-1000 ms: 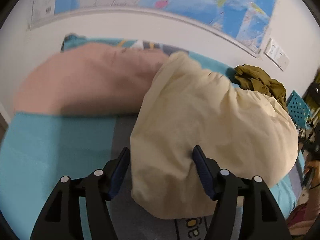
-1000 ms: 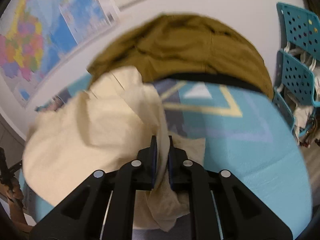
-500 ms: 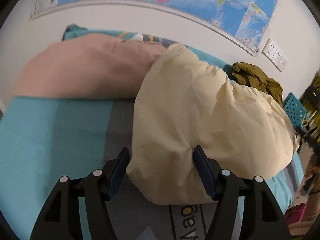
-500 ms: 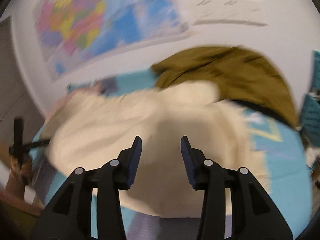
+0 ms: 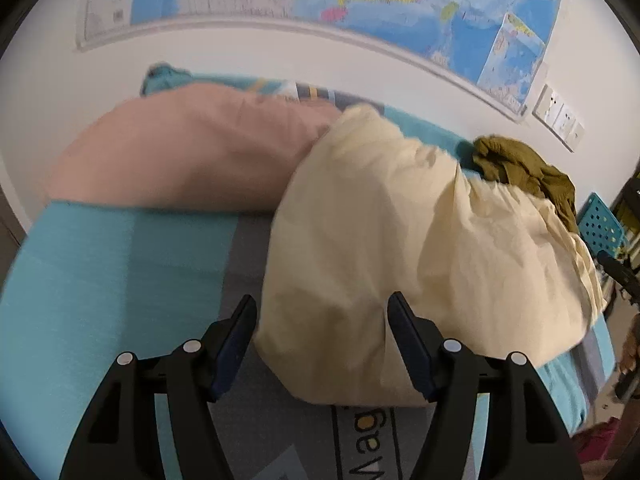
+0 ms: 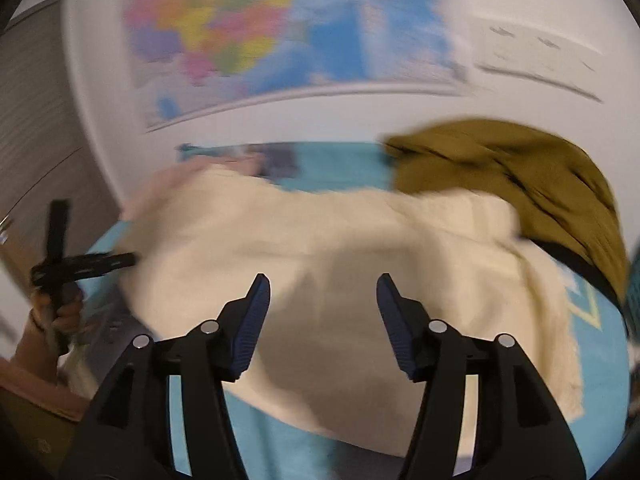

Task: Fold large clothes
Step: 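Release the shirt and smooth the folded shirt flat with both tools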

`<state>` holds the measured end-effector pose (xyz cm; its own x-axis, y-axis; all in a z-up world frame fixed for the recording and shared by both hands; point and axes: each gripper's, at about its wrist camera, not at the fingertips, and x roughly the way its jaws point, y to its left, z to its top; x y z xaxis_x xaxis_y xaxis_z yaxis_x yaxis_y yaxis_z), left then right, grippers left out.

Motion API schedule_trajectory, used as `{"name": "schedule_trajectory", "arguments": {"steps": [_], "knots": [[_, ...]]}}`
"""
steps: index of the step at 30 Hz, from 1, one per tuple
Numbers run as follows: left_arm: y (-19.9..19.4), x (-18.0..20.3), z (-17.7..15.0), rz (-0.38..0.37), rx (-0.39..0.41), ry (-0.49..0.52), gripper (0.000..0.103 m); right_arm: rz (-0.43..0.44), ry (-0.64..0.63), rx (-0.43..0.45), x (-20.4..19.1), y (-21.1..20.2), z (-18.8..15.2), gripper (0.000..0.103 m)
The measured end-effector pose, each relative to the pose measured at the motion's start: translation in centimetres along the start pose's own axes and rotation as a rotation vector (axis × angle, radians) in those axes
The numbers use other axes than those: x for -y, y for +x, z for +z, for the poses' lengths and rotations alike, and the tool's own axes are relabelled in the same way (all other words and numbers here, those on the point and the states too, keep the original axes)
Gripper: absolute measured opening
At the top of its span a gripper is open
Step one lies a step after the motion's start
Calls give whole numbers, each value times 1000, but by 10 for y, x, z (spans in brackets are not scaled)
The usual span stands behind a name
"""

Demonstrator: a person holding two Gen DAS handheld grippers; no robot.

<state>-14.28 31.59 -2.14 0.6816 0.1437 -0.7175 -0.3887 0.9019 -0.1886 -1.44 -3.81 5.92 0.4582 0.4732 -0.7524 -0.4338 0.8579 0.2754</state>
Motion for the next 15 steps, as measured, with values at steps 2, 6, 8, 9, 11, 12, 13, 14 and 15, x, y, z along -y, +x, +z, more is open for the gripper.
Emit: {"name": "schedule_trajectory", "arguments": {"steps": [2, 6, 8, 9, 11, 12, 13, 14, 15], "knots": [[-9, 7, 5, 73, 54, 14, 65, 60, -41, -13, -23, 19, 4, 54], [-28, 25, 11, 95, 151, 67, 65, 64, -89, -140, -42, 75, -12, 54], [-33, 43, 10, 38, 168, 135, 65, 74, -59, -149, -39, 90, -22, 54], [-33, 53, 9, 19, 170, 177, 66, 86, -29, -144, -38, 90, -23, 53], [-27, 69, 6, -18, 155, 230, 69, 84, -16, -142, -36, 86, -20, 53], [-22, 77, 5, -35, 143, 252, 69, 80, -17, -141, -37, 82, -18, 53], [-19, 83, 4, -47, 133, 270, 69, 89, -13, -138, -37, 76, -16, 54], [-14, 91, 3, -63, 122, 292, 69, 102, -5, -128, -37, 70, -14, 53], [-11, 95, 2, -71, 118, 304, 69, 102, -1, -110, -37, 64, -12, 54]]}}
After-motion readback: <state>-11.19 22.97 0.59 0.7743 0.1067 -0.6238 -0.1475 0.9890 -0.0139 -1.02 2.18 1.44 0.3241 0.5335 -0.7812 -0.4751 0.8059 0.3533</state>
